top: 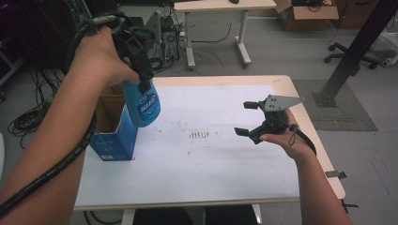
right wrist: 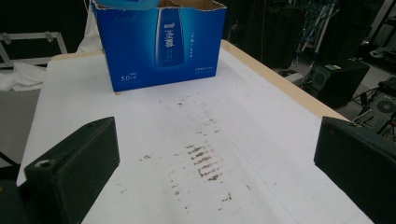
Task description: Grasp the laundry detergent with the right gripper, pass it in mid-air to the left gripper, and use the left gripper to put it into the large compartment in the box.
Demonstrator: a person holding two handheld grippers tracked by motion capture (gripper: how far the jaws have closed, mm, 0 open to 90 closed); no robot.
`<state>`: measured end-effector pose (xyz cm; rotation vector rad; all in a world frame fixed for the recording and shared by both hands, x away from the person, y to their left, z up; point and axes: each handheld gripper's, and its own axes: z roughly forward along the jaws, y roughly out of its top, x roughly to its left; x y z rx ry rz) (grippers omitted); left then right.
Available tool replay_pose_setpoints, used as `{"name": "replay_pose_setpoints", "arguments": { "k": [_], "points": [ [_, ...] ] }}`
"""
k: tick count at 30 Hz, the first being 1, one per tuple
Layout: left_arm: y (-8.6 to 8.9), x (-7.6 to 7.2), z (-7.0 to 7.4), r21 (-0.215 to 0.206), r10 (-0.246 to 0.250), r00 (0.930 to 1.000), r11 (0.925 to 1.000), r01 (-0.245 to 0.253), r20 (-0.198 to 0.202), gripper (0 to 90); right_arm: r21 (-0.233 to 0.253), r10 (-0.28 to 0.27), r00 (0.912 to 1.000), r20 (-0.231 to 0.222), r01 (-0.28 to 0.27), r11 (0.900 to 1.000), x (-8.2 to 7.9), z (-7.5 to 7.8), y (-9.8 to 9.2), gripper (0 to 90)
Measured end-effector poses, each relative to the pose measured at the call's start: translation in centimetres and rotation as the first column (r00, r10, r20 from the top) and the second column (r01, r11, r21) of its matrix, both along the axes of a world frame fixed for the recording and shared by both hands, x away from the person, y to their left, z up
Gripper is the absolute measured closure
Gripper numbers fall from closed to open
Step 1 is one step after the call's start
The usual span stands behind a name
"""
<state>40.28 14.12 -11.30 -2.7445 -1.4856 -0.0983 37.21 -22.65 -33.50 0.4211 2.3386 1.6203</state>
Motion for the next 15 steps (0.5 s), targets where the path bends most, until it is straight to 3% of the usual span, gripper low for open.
{"name": "replay_pose_setpoints", "arguments": {
  "k": [3,7,15],
  "points": [
    [1.1,0.3,0.5,-0.032,0.049,0.9988,0.9983,-0.049,-0.002,38.0,0.002,0.001,1.0,0.006,-0.001,1.0,-0.1,0.1,0.0,0.1],
    [2.3,0.7,1.4,-0.024,0.117,0.9931,0.9928,-0.117,-0.004,38.1,-0.004,-0.001,1.0,0.005,0.001,1.0,-0.1,0.3,-0.1,0.0],
    [5.0,1.2,3.3,-0.019,0.235,0.9721,0.9719,-0.235,0.0,38.1,-0.041,0.0,1.0,-0.006,0.0,0.999,0.1,0.0,0.3,0.1]
  ]
}}
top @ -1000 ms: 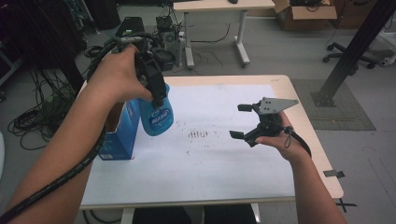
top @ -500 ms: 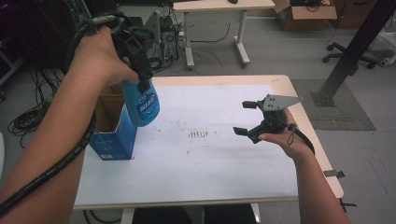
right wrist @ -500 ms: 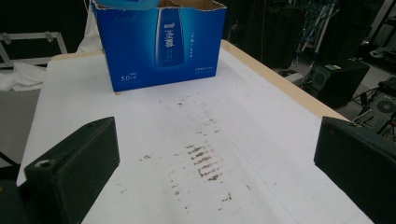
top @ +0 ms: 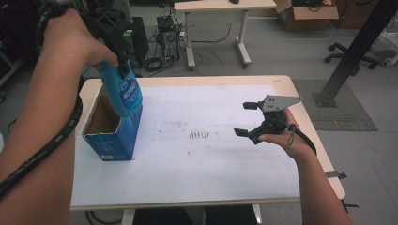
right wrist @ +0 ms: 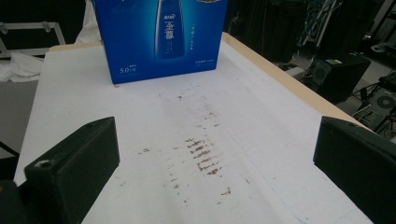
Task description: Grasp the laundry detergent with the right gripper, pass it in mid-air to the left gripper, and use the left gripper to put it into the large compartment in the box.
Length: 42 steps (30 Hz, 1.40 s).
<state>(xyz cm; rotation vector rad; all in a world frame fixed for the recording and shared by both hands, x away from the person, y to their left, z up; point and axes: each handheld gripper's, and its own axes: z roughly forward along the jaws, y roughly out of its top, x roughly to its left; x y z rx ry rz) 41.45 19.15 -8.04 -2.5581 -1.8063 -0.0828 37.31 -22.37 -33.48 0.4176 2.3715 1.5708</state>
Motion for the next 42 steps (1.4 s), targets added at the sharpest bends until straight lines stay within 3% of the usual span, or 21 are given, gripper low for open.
{"name": "replay_pose_setpoints", "arguments": {
  "k": [8,12,17,22,28,35,39,42],
  "points": [
    [2.5,-0.1,1.2,-0.007,0.085,0.9962,0.9964,-0.085,0.019,38.0,-0.1,0.004,1.0,-0.001,-0.004,0.995,0.7,1.1,0.1,0.2],
    [3.4,-0.1,1.1,0.018,0.119,0.9928,0.9927,-0.119,0.011,38.1,-0.163,0.018,0.9998,-0.001,-0.018,0.986,1.1,2.3,0.0,0.3],
    [4.4,0.0,0.6,0.025,0.153,0.9881,0.9878,-0.154,0.007,38.1,-0.262,0.034,0.9992,-0.023,-0.039,0.964,1.6,3.8,-0.2,0.9],
    [5.4,0.3,-0.2,0.006,0.185,0.9827,0.9827,-0.185,-0.008,38.1,-0.36,0.059,0.9975,-0.041,-0.069,0.93,1.7,5.2,-0.3,1.5],
    [5.9,0.7,-1.6,0.009,0.212,0.977,0.9773,-0.212,-0.024,38.1,-0.405,0.07,0.996,-0.056,-0.086,0.91,1.6,6.6,-0.6,1.5],
    [6.6,1.1,-2.9,0.016,0.236,0.9711,0.9717,-0.236,-0.035,38.1,-0.49,0.082,0.9907,-0.109,-0.125,0.863,1.4,6.9,-0.7,2.0],
    [7.1,1.2,-4.0,0.021,0.262,0.9642,0.9649,-0.262,-0.038,38.1,-0.5,0.087,0.9896,-0.115,-0.133,0.856,1.2,7.1,-0.7,2.1],
    [7.4,1.4,-5.3,0.024,0.269,0.9616,0.963,-0.268,-0.052,38.1,-0.496,0.096,0.9877,-0.124,-0.145,0.856,1.0,7.3,-0.7,2.1]
  ]
}}
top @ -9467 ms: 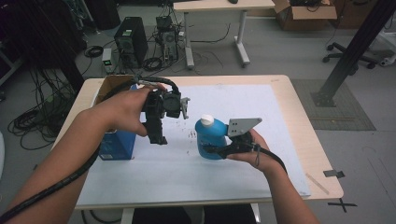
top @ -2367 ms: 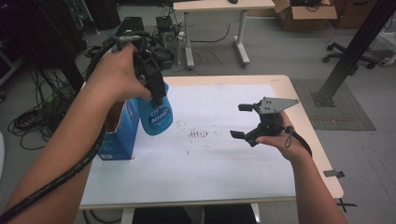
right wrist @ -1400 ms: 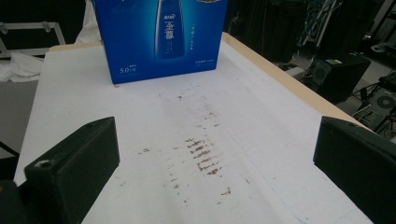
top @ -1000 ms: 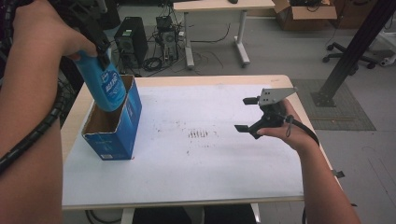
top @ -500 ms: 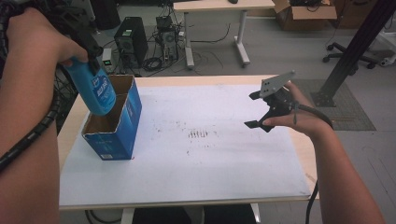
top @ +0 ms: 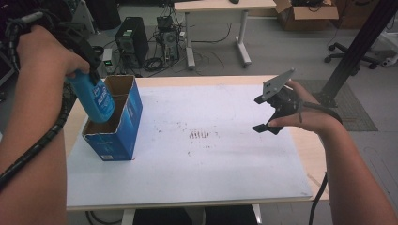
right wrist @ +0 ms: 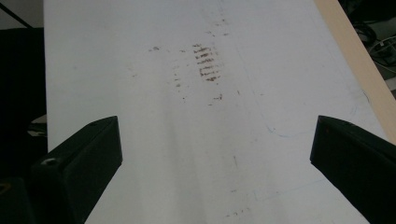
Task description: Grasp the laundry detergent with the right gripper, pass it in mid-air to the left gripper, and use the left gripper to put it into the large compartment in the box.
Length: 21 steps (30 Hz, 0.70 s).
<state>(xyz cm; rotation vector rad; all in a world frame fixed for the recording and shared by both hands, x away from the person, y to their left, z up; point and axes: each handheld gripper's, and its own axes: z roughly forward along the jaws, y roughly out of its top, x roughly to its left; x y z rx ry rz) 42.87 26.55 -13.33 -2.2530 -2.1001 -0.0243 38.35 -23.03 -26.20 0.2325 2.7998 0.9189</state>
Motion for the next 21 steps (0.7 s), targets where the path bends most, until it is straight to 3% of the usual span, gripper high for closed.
{"name": "replay_pose_setpoints", "arguments": {
  "k": [8,21],
  "points": [
    [0.8,0.3,-2.5,-0.017,0.009,0.9997,0.9998,-0.01,-0.021,38.1,-0.018,0.015,0.9999,-0.008,-0.015,1.0,-0.4,0.3,0.3,2.1],
    [1.0,0.3,-4.8,-0.014,-0.003,0.9996,0.9999,0.002,-0.029,38.0,-0.04,0.024,0.9992,-0.032,-0.025,0.999,-0.3,0.2,0.6,2.3]
  ]
}}
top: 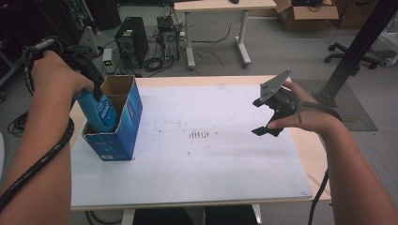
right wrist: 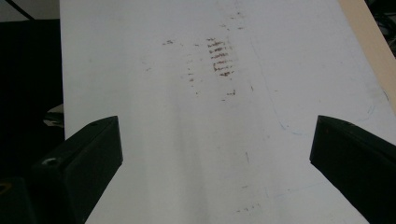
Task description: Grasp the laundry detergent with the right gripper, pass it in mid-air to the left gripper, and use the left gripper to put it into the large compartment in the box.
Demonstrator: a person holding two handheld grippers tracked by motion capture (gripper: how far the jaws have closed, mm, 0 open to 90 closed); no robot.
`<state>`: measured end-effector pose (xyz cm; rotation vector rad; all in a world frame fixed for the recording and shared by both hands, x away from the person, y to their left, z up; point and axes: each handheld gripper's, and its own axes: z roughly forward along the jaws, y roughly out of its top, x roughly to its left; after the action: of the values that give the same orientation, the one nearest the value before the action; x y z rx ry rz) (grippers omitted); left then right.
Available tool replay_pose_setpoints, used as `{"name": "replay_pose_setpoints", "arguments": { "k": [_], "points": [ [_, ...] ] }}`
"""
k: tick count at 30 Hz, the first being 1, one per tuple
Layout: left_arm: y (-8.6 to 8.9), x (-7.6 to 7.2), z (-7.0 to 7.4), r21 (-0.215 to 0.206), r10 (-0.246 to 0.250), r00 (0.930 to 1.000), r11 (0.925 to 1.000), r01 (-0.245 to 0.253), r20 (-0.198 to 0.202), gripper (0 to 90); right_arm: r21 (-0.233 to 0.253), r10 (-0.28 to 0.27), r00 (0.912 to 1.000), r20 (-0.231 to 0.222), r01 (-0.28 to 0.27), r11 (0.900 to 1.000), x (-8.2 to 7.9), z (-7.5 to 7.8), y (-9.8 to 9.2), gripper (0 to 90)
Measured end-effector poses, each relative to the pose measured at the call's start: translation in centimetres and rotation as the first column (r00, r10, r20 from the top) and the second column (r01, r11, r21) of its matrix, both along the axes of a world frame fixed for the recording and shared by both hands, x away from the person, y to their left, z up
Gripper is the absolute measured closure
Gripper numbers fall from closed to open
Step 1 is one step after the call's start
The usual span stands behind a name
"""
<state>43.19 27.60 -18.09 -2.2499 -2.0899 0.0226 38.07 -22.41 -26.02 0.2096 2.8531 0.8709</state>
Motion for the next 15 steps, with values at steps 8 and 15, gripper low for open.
{"name": "replay_pose_setpoints", "arguments": {
  "k": [8,15],
  "points": [
    [-0.2,0.3,-1.4,0.009,-0.009,0.9999,0.9999,0.009,-0.005,38.0,0.0,0.007,1.0,0.0,-0.007,1.0,-0.1,0.2,0.2,2.3],
    [-0.3,0.6,-2.8,0.012,-0.018,0.9998,0.9998,0.018,-0.008,38.0,-0.011,0.005,1.0,-0.001,-0.005,1.0,-0.1,0.4,0.2,2.3]
  ]
}}
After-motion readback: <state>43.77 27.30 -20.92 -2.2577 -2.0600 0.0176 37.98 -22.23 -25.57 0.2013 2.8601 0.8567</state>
